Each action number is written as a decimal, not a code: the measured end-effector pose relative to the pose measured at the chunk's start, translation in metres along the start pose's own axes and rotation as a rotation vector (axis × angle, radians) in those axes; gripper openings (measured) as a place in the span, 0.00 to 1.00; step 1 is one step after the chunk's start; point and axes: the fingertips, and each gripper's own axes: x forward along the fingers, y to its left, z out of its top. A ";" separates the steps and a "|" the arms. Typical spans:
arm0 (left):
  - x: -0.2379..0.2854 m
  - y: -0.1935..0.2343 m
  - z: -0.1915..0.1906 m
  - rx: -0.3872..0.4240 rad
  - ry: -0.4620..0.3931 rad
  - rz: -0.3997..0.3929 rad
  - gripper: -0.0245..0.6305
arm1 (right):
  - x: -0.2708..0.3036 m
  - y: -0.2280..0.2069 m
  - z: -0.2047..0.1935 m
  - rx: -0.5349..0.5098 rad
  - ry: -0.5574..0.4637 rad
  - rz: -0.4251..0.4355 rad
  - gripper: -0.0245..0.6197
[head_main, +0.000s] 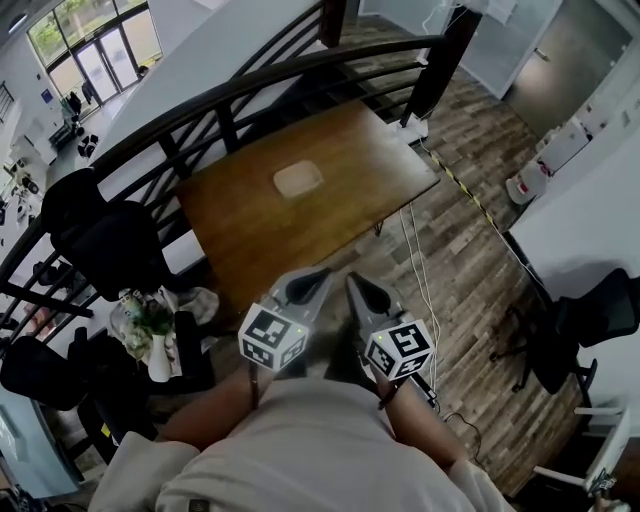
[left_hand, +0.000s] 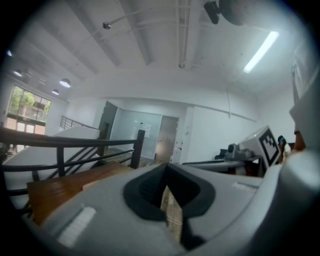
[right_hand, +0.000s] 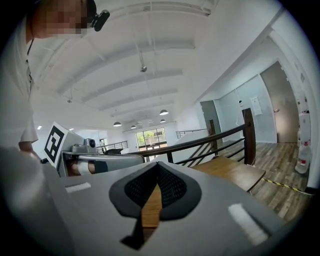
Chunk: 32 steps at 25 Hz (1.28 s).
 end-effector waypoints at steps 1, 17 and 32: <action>0.006 0.007 0.002 -0.005 0.000 0.010 0.04 | 0.008 -0.006 0.002 0.004 0.005 0.009 0.05; 0.154 0.080 0.023 -0.048 -0.008 0.170 0.04 | 0.085 -0.154 0.040 -0.007 0.043 0.162 0.05; 0.243 0.119 0.030 -0.050 -0.006 0.317 0.04 | 0.118 -0.252 0.055 0.013 0.066 0.300 0.05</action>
